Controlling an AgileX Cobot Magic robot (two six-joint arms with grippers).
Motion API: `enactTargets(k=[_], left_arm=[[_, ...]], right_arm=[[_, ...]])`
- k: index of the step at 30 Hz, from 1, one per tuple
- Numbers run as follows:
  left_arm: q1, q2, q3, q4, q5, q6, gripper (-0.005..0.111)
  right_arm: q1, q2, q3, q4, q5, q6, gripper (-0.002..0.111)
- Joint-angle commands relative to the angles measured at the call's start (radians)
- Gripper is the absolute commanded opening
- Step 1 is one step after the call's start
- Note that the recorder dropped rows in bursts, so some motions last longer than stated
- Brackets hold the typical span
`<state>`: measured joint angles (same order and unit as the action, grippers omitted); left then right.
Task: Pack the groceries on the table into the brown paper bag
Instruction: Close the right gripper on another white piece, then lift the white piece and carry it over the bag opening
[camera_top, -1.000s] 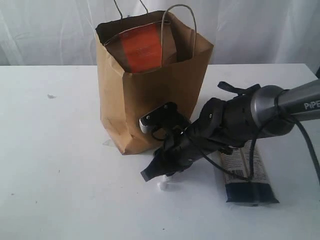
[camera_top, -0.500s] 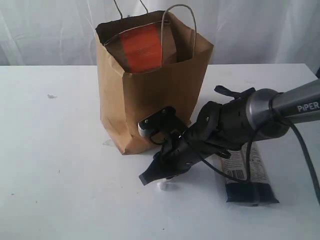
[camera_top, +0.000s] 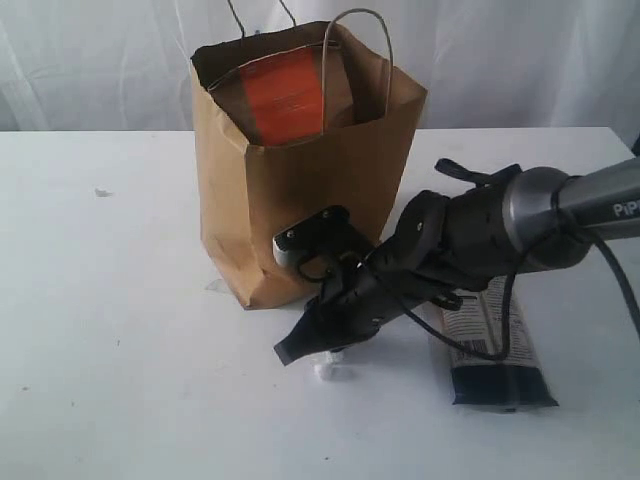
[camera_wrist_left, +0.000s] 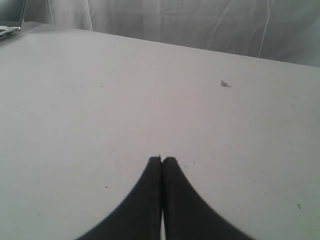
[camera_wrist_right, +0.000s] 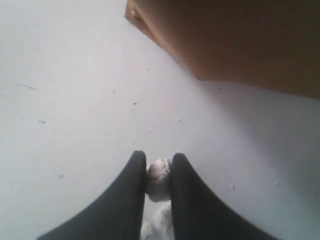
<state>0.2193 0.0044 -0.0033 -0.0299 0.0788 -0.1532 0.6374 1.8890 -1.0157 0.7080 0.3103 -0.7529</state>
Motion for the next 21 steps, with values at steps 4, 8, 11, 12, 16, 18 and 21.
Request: enactTargets(k=[4, 8, 11, 12, 16, 18, 21], left_arm=[[-0.003, -0.004, 0.003, 0.003, -0.003, 0.0, 0.0], [-0.003, -0.004, 0.003, 0.003, -0.003, 0.0, 0.0], [-0.003, -0.004, 0.003, 0.003, -0.003, 0.0, 0.0], [-0.003, -0.004, 0.003, 0.003, -0.003, 0.0, 0.0], [-0.003, -0.004, 0.003, 0.003, -0.003, 0.0, 0.0], [-0.003, -0.004, 0.003, 0.003, -0.003, 0.0, 0.0], [-0.003, -0.004, 0.003, 0.003, -0.003, 0.0, 0.0]], right_arm=[[0.001, -0.116, -0.021, 0.001, 0.136, -0.01, 0.0], [0.001, -0.179, -0.021, 0.001, 0.23, -0.01, 0.0], [0.001, -0.225, -0.021, 0.001, 0.335, -0.01, 0.0], [0.001, -0.243, -0.021, -0.001, 0.376, -0.01, 0.0], [0.001, -0.307, -0.019, -0.001, 0.551, -0.039, 0.0], [0.001, -0.339, -0.019, -0.001, 0.627, -0.054, 0.0], [0.001, -0.395, -0.019, 0.005, 0.721, -0.054, 0.0]])
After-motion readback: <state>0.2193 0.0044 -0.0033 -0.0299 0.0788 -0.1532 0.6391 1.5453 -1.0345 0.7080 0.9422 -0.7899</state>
